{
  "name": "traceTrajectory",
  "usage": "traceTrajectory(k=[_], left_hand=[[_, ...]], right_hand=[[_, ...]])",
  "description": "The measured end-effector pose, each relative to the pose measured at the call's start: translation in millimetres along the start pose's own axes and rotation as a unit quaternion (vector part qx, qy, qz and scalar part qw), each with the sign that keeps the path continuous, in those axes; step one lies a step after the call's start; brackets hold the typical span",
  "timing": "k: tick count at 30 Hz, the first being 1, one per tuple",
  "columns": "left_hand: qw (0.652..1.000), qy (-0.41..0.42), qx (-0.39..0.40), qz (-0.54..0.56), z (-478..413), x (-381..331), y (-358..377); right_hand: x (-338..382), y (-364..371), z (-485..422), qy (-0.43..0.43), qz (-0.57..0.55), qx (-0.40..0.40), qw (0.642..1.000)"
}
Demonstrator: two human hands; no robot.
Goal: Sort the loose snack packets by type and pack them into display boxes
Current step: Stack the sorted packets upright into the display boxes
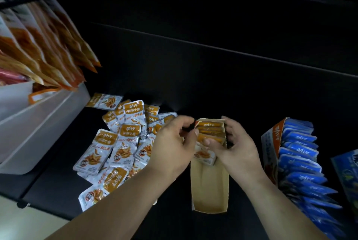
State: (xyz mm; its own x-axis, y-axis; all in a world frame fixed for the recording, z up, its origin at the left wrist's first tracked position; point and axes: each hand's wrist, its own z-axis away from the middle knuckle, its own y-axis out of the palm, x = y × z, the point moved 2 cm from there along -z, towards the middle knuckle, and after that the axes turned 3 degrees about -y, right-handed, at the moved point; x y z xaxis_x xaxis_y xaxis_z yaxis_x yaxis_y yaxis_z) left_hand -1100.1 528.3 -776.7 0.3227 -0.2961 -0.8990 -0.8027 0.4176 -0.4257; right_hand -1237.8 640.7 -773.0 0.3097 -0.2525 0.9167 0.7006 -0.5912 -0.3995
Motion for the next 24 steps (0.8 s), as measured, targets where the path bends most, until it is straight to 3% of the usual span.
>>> traceTrajectory(k=[6, 17, 19, 21, 24], left_hand=[[0.998, -0.035, 0.057, 0.014, 22.9, 5.1, 2.6], [0.991, -0.105, 0.055, 0.069, 29.0, 10.4, 10.3], [0.991, -0.109, 0.050, 0.064, 40.5, 13.8, -3.3], [0.988, -0.131, 0.038, 0.071, 54.3, 18.9, -20.5], [0.989, -0.143, -0.004, 0.045, 74.8, 37.1, -55.8]], right_hand=[[-7.3, -10.4, -0.1, 0.012, 0.026, 0.035, 0.999], [-3.6, -9.8, 10.3, -0.019, 0.139, -0.058, 0.988], [12.8, -11.6, 14.7, -0.079, 0.199, -0.089, 0.973], [38.7, -4.0, 23.0, -0.197, 0.222, -0.110, 0.949], [69.7, 42.7, 46.1, -0.274, 0.165, -0.051, 0.946]])
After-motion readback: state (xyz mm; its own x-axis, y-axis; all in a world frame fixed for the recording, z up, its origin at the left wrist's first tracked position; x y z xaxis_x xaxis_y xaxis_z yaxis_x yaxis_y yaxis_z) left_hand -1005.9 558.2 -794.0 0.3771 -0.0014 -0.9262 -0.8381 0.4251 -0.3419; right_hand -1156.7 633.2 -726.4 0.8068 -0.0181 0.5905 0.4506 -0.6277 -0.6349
